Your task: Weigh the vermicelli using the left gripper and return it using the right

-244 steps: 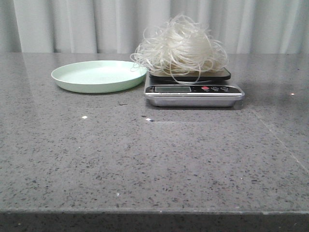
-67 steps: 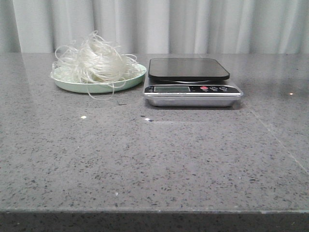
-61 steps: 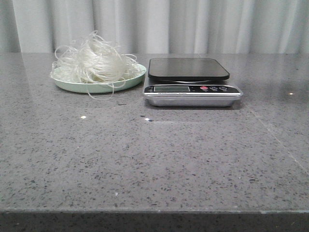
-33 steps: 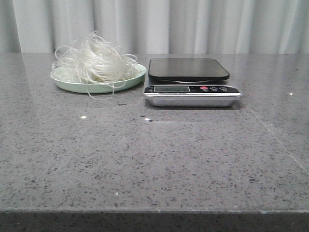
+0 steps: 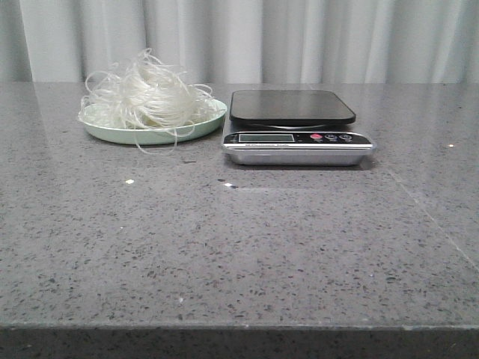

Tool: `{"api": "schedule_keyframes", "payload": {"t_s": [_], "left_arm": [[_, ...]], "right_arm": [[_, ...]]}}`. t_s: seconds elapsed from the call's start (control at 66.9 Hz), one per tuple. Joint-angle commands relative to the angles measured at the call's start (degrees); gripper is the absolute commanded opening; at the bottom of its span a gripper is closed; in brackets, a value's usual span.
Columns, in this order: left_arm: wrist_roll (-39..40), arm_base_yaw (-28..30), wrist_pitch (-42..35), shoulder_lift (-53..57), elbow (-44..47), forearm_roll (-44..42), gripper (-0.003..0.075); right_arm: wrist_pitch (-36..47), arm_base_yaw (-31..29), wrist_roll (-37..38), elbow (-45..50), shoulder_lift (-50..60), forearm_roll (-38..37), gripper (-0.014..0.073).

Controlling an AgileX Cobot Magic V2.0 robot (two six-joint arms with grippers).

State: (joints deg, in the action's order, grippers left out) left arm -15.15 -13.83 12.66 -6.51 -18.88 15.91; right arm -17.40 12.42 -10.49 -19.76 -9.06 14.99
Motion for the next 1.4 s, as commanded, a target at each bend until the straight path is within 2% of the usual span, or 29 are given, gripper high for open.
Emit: {"api": "schedule_keyframes", "payload": {"t_s": [0.0,0.06,0.149,0.926,1.076,1.27,1.389], "left_arm": [[0.07,0.11,-5.02,-0.64,-1.47,0.8,0.0145],[0.07,0.11,-5.28,-0.64,-1.47,0.8,0.0145],[0.07,0.11,-5.28,-0.64,-1.47,0.8,0.0145],[0.07,0.32,-6.59,-0.64,0.4,0.65,0.0145],[0.07,3.57,-8.88,-0.64,6.23,-4.34,0.0145],[0.26,10.37,-10.65,6.04,15.66,-5.05,0.0145],[5.89,12.92,-14.96,7.93,19.59,-5.99,0.0145]], "right_arm": [[4.28,-0.31,-0.63,-1.25,0.52,-0.96,0.0257],[4.28,-0.31,-0.63,-1.25,0.52,-0.96,0.0118],[3.97,-0.31,-0.63,-1.25,0.52,-0.96,0.0166],[3.77,-0.26,-0.63,-1.25,0.52,-0.96,0.0166],[3.77,-0.26,-0.63,-1.25,0.52,-0.96,0.0166],[3.83,-0.21,-0.63,-1.25,0.52,-0.96,0.0166],[3.83,-0.21,-0.63,-1.25,0.52,-0.96,0.0166]]}}
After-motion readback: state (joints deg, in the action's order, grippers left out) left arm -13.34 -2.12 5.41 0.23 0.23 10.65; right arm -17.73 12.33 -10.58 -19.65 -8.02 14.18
